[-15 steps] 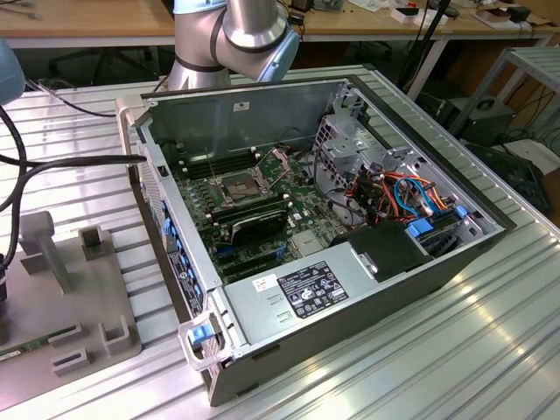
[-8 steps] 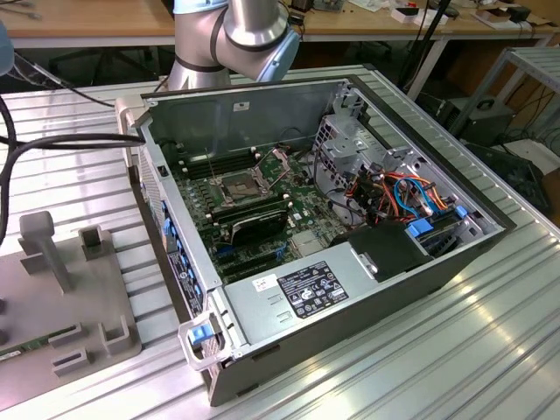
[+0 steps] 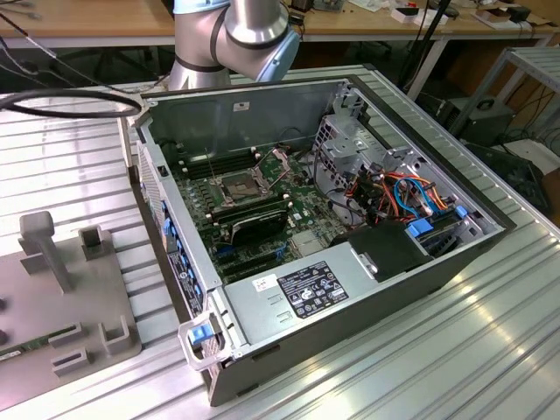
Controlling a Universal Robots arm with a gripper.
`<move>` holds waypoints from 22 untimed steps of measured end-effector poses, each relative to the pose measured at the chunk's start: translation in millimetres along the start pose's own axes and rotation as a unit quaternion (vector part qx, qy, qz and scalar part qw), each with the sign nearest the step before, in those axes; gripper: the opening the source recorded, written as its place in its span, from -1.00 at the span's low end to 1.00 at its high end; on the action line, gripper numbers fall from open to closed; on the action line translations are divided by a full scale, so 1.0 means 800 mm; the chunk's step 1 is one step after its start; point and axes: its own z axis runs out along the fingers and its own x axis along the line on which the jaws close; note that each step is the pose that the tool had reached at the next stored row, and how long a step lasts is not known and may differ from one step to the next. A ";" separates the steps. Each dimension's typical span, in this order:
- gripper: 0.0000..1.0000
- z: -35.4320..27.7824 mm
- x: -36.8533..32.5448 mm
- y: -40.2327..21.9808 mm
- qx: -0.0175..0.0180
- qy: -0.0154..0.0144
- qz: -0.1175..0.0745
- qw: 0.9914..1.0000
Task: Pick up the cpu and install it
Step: 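Pick up the cpu and move it towards the insertion slot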
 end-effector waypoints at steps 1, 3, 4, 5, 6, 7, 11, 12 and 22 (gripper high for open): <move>0.09 -0.0084 -0.0001 0.0001 0.000 0.000 0.000 1.000; 0.09 -0.0204 -0.0003 0.0004 0.000 0.000 0.000 1.000; 0.09 -0.0242 -0.0003 0.0004 0.000 0.000 0.000 1.000; 0.09 -0.0287 -0.0004 0.0005 0.000 0.000 0.000 1.000; 0.09 -0.0317 -0.0005 0.0006 0.000 0.000 0.000 1.000; 0.09 -0.0345 -0.0005 0.0006 0.001 0.000 0.000 1.000; 0.09 -0.0427 -0.0006 0.0008 0.001 0.000 0.000 1.000; 0.09 -0.0428 -0.0006 0.0008 0.001 0.000 0.000 1.000; 0.09 -0.0456 -0.0006 0.0008 0.001 0.000 0.000 1.000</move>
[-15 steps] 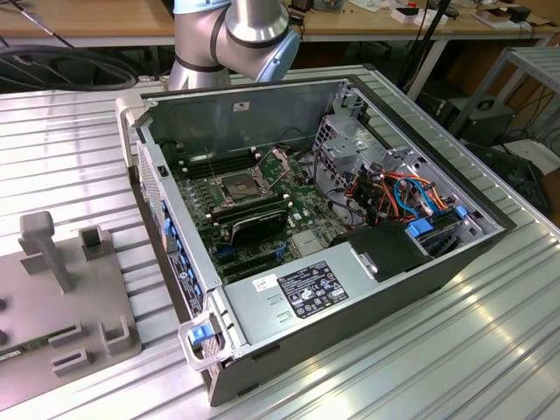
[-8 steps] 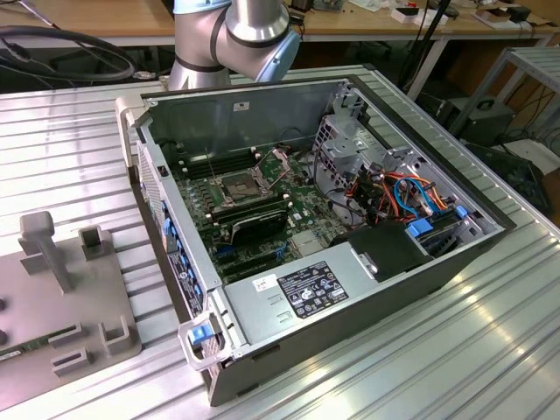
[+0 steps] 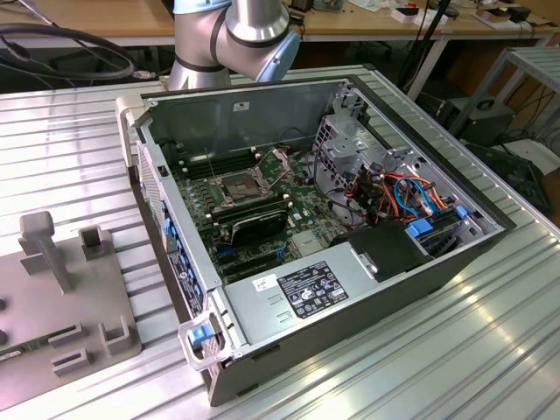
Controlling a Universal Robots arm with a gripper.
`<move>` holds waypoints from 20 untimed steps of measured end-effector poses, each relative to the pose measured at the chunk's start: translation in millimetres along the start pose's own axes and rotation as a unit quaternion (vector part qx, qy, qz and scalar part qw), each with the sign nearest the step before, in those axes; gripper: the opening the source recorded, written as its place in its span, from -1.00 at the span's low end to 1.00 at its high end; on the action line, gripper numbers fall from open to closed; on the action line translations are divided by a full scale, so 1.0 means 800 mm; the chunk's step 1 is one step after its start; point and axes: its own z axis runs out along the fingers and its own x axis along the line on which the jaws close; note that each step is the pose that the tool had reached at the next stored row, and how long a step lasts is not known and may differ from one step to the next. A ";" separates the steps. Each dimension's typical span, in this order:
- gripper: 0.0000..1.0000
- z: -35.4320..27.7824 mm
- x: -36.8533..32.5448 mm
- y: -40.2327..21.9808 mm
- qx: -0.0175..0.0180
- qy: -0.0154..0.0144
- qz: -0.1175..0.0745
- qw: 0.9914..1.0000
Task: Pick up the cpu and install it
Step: 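Pick up the cpu and move it towards the insertion slot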
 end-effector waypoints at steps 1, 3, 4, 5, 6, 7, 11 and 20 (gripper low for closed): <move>0.09 -0.0013 0.0000 0.0000 0.000 0.000 0.000 1.000; 0.09 -0.0048 -0.0001 0.0001 0.000 0.000 0.000 1.000; 0.09 -0.0072 -0.0001 0.0001 0.000 0.000 0.000 1.000; 0.09 -0.0083 -0.0001 0.0001 0.000 0.000 0.000 1.000; 0.09 -0.0082 -0.0001 0.0001 0.000 0.000 0.000 1.000; 0.09 -0.0082 -0.0001 0.0001 0.000 0.000 0.000 1.000; 0.09 -0.0084 -0.0001 0.0001 0.000 0.000 0.000 1.000; 0.09 -0.0159 -0.0002 0.0003 0.000 0.000 0.000 1.000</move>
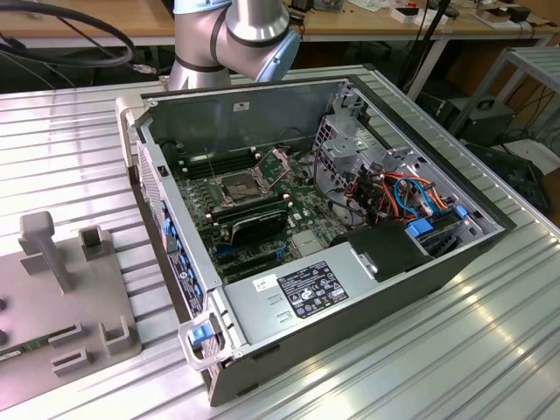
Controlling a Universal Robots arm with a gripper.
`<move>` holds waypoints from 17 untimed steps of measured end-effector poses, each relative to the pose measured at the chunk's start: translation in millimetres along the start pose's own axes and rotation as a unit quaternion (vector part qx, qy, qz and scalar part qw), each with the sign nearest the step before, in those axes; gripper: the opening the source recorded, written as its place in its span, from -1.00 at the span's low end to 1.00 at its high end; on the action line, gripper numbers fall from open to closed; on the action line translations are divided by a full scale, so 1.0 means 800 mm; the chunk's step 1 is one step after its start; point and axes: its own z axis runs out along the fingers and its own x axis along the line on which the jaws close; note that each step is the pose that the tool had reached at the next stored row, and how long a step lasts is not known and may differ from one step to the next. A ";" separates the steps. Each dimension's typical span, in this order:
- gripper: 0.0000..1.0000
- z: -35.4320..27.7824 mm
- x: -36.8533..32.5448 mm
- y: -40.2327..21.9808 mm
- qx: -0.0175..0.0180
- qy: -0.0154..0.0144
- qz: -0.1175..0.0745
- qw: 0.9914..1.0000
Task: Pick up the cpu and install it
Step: 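Pick up the cpu and move it towards the insertion slot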
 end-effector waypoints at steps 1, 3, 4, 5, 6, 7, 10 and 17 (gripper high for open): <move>0.09 -0.0011 0.0000 0.0000 0.000 0.000 0.000 1.000; 0.09 -0.0064 -0.0001 0.0001 0.000 0.000 0.000 1.000; 0.09 -0.0084 -0.0001 0.0001 0.000 0.000 0.000 1.000; 0.09 -0.0117 -0.0002 0.0002 0.000 0.000 0.000 1.000; 0.09 -0.0145 -0.0002 0.0002 0.000 0.000 0.000 1.000; 0.09 -0.0166 -0.0002 0.0002 0.000 0.000 0.000 1.000; 0.09 -0.0227 -0.0003 0.0003 0.000 0.000 0.000 1.000; 0.09 -0.0308 -0.0004 0.0005 0.000 0.000 0.000 1.000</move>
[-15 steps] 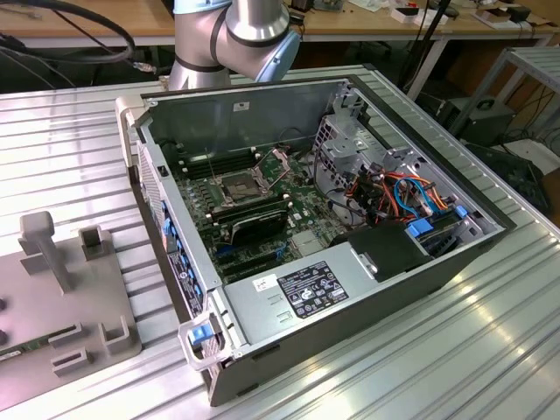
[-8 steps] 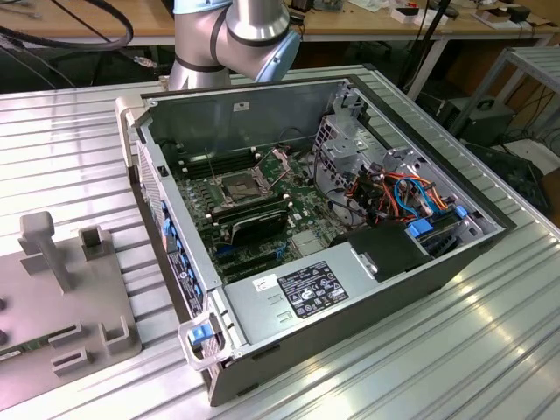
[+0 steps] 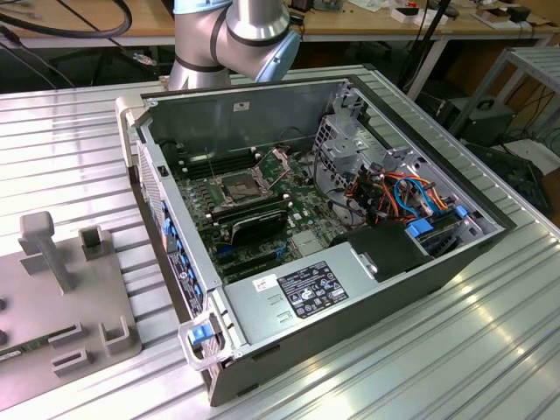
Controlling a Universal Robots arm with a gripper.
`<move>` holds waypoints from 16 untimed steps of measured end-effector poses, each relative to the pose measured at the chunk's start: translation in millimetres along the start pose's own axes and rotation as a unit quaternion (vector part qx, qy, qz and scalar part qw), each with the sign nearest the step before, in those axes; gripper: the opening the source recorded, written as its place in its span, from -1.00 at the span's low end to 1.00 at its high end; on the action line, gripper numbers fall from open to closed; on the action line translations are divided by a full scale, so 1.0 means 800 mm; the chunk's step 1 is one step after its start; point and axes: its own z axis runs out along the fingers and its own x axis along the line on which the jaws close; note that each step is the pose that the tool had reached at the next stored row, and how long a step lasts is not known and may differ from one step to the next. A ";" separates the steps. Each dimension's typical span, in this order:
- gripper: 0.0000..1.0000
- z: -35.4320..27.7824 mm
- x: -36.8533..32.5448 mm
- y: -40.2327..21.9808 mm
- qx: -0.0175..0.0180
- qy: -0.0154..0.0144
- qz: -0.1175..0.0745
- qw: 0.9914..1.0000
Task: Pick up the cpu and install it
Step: 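Pick up the cpu and move it towards the insertion slot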
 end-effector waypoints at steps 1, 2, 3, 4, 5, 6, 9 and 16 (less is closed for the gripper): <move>0.09 0.0000 0.0000 0.0000 0.000 0.000 0.000 1.000; 0.09 -0.0001 0.0000 0.0000 0.000 0.000 0.000 1.000; 0.09 -0.0001 0.0000 0.0000 0.000 0.000 0.000 1.000; 0.09 -0.0001 0.0000 0.0000 0.000 0.000 0.000 1.000; 0.09 -0.0001 0.0000 0.0000 0.000 0.000 0.000 1.000; 0.09 -0.0002 0.0000 0.0000 0.000 0.000 0.000 1.000; 0.09 -0.0004 0.0000 0.0000 0.000 0.000 0.000 1.000; 0.09 -0.0073 -0.0001 0.0001 0.000 0.000 0.000 1.000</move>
